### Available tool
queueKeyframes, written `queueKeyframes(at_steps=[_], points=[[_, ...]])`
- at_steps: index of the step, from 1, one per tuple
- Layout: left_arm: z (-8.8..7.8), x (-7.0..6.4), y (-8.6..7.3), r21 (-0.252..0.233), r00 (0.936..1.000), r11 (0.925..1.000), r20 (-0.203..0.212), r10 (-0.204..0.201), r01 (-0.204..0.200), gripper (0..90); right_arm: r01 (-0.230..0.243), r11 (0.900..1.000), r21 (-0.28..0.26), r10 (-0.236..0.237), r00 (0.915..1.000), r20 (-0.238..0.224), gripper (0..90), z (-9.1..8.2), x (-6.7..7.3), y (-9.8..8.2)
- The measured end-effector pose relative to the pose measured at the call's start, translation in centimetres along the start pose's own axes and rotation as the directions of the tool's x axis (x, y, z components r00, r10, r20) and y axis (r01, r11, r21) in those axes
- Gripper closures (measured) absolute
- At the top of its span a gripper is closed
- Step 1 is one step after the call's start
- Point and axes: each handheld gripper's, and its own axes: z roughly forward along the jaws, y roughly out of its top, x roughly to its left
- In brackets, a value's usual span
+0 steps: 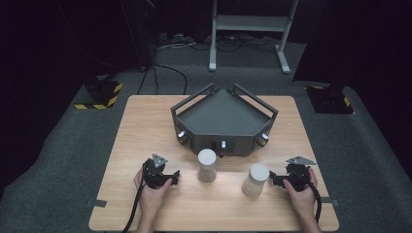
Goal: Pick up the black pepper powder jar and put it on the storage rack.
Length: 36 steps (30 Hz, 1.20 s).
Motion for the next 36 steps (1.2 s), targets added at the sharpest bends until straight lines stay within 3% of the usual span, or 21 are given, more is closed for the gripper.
queueKeyframes(at_steps=[5, 18, 24, 28, 36], points=[[0.3, 0.0, 0.4, 0.017, 0.9999, 0.9998, 0.011, 0.013, -0.013, 1.2, 0.000, 1.000, 0.000, 0.000, 1.0000, 0.000, 0.0, 0.0, 0.0, 0.0], [0.0, 0.1, 0.7, 0.030, 0.9998, 0.9994, 0.017, 0.013, -0.014, 2.9, -0.001, 1.000, 0.001, 0.001, 1.0000, 0.000, 0.0, 0.0, 0.0, 0.0], [-0.5, 0.5, 0.5, 0.005, 0.9963, 0.9995, 0.081, 0.030, -0.031, 4.5, 0.000, 1.000, 0.000, 0.000, 1.0000, 0.000, 0.0, 0.0, 0.0, 0.0], [-1.2, 0.3, 0.2, -0.032, 0.9898, 0.9989, 0.137, 0.038, -0.034, 3.6, -0.001, 1.000, 0.001, 0.001, 1.0000, 0.000, 0.0, 0.0, 0.0, 0.0], [-1.1, -0.4, 0.0, -0.044, 0.9753, 0.9972, 0.210, 0.068, -0.060, 3.1, 0.000, 1.000, 0.000, 0.000, 1.0000, 0.000, 0.0, 0.0, 0.0, 0.0]])
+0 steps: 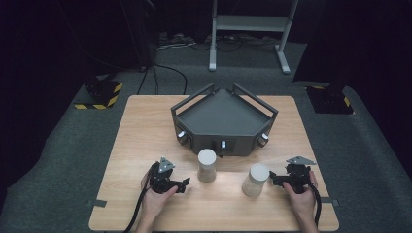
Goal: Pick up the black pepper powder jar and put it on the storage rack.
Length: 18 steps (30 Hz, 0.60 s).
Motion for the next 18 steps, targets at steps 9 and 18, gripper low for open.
queueKeyframes(at_steps=[9, 18], points=[[0.9, -1.0, 0.4, -0.003, 0.9977, 0.9996, 0.063, 0.028, -0.028, 3.5, 0.000, 1.000, 0.000, 0.000, 1.0000, 0.000, 0.0, 0.0, 0.0, 0.0], [1.5, -1.7, 1.0, -0.008, 0.9959, 0.9992, 0.080, 0.041, -0.040, 3.5, 0.000, 1.000, 0.000, 0.000, 1.0000, 0.000, 0.0, 0.0, 0.0, 0.0]])
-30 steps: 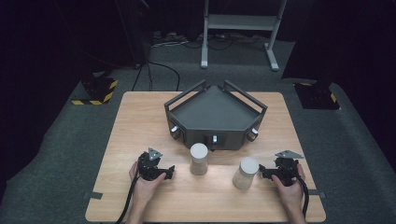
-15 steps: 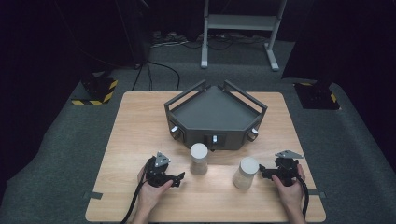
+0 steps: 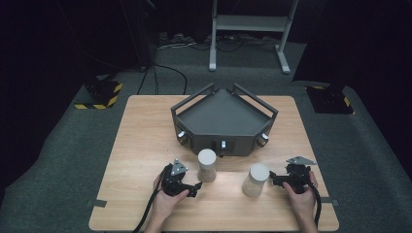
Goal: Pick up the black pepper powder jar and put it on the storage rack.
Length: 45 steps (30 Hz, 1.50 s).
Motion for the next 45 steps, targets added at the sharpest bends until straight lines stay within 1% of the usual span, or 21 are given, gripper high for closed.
queueKeyframes(at_steps=[8, 17, 20, 29, 32, 34, 38, 45], points=[[0.8, -0.7, 1.1, -0.005, 0.9995, 0.9997, 0.019, 0.025, -0.025, 3.5, 0.000, 1.000, 0.000, 0.000, 1.0000, 0.000, 0.0, 0.0, 0.0, 0.0], [1.5, -1.6, 2.4, -0.017, 0.9983, 0.9984, 0.020, 0.054, -0.054, 3.8, 0.000, 1.000, 0.000, 0.000, 1.0000, 0.000, 0.0, 0.0, 0.0, 0.0], [1.8, -1.9, 2.7, -0.022, 0.9984, 0.9983, 0.012, 0.055, -0.055, 4.1, 0.000, 1.000, 0.000, 0.000, 1.0000, 0.000, 0.0, 0.0, 0.0, 0.0], [2.6, -2.4, 3.4, -0.048, 0.9985, 0.9974, 0.006, 0.054, -0.054, 5.5, 0.000, 1.000, 0.000, 0.000, 1.0000, 0.000, 0.0, 0.0, 0.0, 0.0], [2.8, -2.5, 3.7, -0.050, 0.9988, 0.9975, 0.002, 0.050, -0.050, 7.4, 0.000, 1.000, 0.000, 0.000, 1.0000, 0.000, 0.0, 0.0, 0.0, 0.0], [3.0, -2.6, 3.8, -0.053, 0.9988, 0.9974, -0.001, 0.048, -0.048, 10.5, 0.000, 1.000, 0.000, 0.000, 1.0000, 0.000, 0.0, 0.0, 0.0, 0.0], [3.2, -2.7, 3.7, -0.075, 0.9992, 0.9964, -0.006, 0.039, -0.040, 14.5, 0.000, 1.000, 0.000, 0.000, 1.0000, 0.000, 0.0, 0.0, 0.0, 0.0], [3.2, -3.1, 3.7, -0.098, 0.9986, 0.9941, -0.029, 0.044, -0.047, 21.3, 0.000, 1.000, 0.000, 0.000, 1.0000, 0.000, 0.0, 0.0, 0.0, 0.0]])
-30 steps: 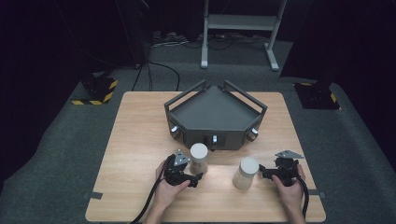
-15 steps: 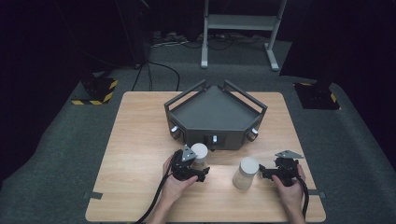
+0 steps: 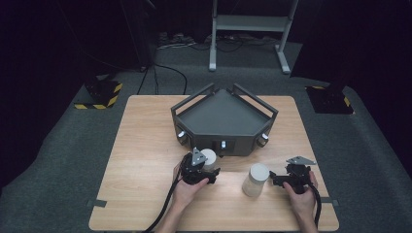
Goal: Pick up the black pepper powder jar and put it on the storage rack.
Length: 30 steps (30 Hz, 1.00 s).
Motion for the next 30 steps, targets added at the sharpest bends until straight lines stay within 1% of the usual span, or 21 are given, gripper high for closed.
queueKeyframes(at_steps=[5, 9, 14, 26, 30], points=[[0.02, -0.06, 0.14, -0.008, 1.0000, 1.0000, -0.004, 0.001, -0.001, 25.4, 0.000, 1.000, 0.000, 0.000, 1.0000, 0.000, 0.0, 0.00, 0.00, 0.00], [0.17, -0.30, 0.37, -0.006, 0.9999, 0.9999, -0.008, 0.011, -0.011, 26.8, 0.000, 1.000, 0.000, 0.000, 1.0000, 0.000, 0.0, 0.00, 0.00, 0.00], [0.25, -0.69, 0.55, -0.007, 0.9995, 0.9996, -0.019, 0.027, -0.027, 31.9, 0.000, 1.000, 0.000, 0.000, 1.0000, 0.000, 0.0, 0.00, 0.00, 0.00], [0.22, -0.85, 0.96, 0.006, 0.9988, 0.9990, -0.023, 0.044, -0.044, 33.1, 0.000, 1.000, 0.000, 0.000, 1.0000, 0.000, 0.0, 0.00, 0.00, 0.00], [0.22, -0.98, 0.95, 0.005, 0.9988, 0.9992, -0.029, 0.041, -0.041, 33.2, 0.000, 1.000, 0.000, 0.000, 1.0000, 0.000, 0.1, 0.00, 0.00, 0.00]])
